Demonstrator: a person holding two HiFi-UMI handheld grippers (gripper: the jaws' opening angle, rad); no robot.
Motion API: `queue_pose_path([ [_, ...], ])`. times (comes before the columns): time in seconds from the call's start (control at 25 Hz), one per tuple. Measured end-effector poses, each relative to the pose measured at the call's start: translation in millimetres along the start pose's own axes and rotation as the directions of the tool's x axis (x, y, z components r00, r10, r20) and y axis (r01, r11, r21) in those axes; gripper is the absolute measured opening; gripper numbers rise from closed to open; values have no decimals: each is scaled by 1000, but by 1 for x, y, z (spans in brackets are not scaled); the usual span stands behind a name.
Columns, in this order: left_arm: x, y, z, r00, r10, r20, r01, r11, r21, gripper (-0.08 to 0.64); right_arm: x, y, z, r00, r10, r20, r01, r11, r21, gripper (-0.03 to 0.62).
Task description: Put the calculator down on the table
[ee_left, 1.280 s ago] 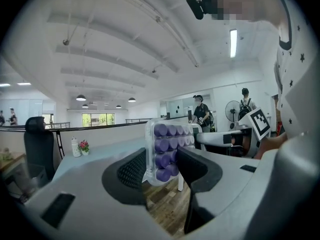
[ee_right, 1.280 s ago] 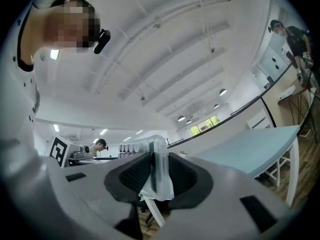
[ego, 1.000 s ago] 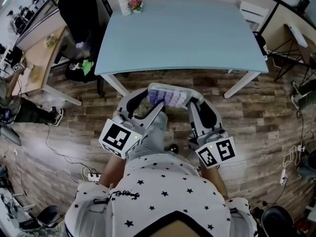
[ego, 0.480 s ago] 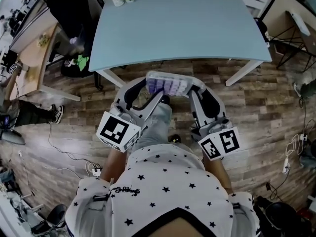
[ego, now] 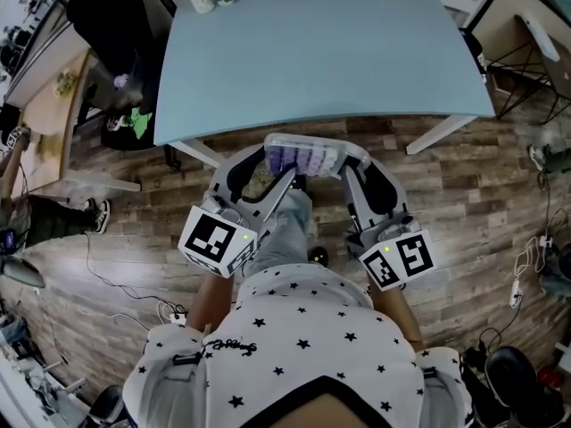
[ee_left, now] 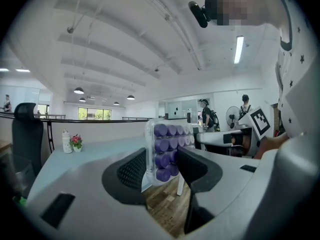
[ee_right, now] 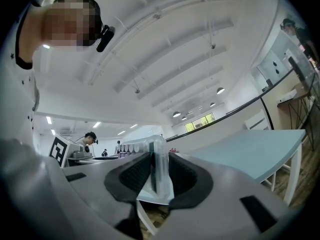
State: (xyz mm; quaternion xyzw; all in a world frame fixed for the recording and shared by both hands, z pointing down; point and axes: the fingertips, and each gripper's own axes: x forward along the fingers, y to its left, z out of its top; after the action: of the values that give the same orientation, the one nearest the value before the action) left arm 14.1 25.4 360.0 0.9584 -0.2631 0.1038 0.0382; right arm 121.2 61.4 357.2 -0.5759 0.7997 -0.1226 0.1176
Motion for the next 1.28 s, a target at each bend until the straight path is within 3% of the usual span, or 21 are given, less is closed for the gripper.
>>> queue_pose_path([
  [0.48, 64, 65, -6, 998, -59, 8, 59, 997, -48, 213, 72, -46, -5, 996, -77, -40, 76, 997, -26, 98],
  [1.28, 165, 211, -4, 998, -57, -35, 52, 991, -123, 213, 236, -119, -10, 985, -103, -136, 103, 995, -10, 98],
])
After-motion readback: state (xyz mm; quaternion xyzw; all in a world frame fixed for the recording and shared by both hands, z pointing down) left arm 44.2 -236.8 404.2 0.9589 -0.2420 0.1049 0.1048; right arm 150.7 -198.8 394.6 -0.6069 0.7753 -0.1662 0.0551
